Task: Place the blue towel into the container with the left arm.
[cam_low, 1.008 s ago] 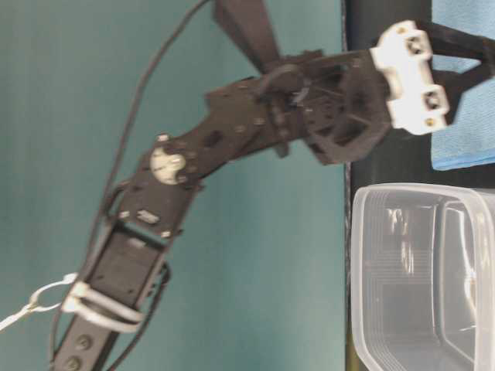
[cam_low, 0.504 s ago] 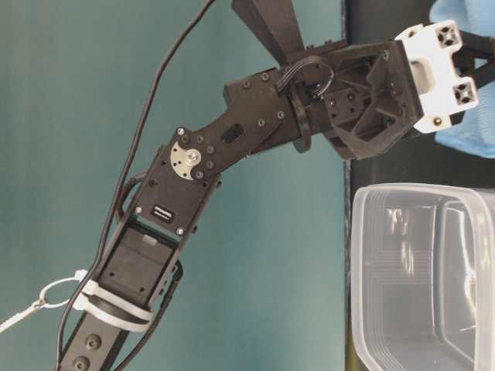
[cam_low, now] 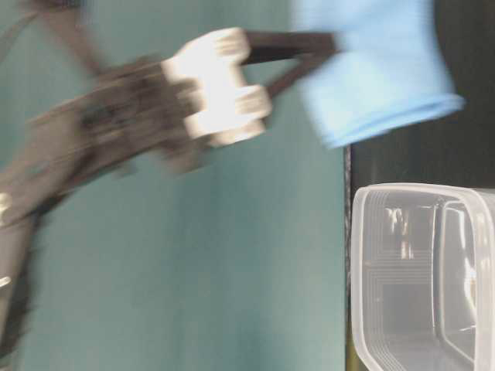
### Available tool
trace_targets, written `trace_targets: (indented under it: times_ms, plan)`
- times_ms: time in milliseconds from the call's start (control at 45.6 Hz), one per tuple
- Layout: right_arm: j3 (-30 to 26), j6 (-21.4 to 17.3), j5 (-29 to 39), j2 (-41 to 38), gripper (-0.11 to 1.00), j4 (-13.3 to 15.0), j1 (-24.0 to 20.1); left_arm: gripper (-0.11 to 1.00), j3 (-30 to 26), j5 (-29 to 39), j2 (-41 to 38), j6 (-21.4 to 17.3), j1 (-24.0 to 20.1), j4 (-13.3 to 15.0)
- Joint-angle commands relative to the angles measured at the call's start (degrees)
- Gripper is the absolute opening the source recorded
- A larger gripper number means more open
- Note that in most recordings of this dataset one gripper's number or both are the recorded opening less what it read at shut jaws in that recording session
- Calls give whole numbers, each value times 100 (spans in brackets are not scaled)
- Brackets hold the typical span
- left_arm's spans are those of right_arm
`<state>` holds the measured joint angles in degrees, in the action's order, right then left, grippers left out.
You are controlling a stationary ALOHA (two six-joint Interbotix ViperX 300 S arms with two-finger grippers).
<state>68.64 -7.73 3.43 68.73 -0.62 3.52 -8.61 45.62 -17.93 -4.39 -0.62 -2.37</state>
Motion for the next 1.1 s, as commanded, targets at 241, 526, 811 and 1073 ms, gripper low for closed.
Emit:
trace_targets:
  times_ms: [241, 526, 811, 1073]
  plan:
    - [-35, 0, -62, -18, 75, -18, -9, 6, 1222, 817, 1872, -9, -35, -26]
    - [-18, 0, -62, -18, 75, -18, 0, 6, 2716, 457, 2786, 79, -123, -18]
    - [-18, 0, -70, -18, 75, -18, 0, 6, 3103, 18, 2953, 53, -149, -18]
    - [-18, -9, -88, -18, 75, -18, 0, 6, 3226, -9, 2742, 70, -185, -18]
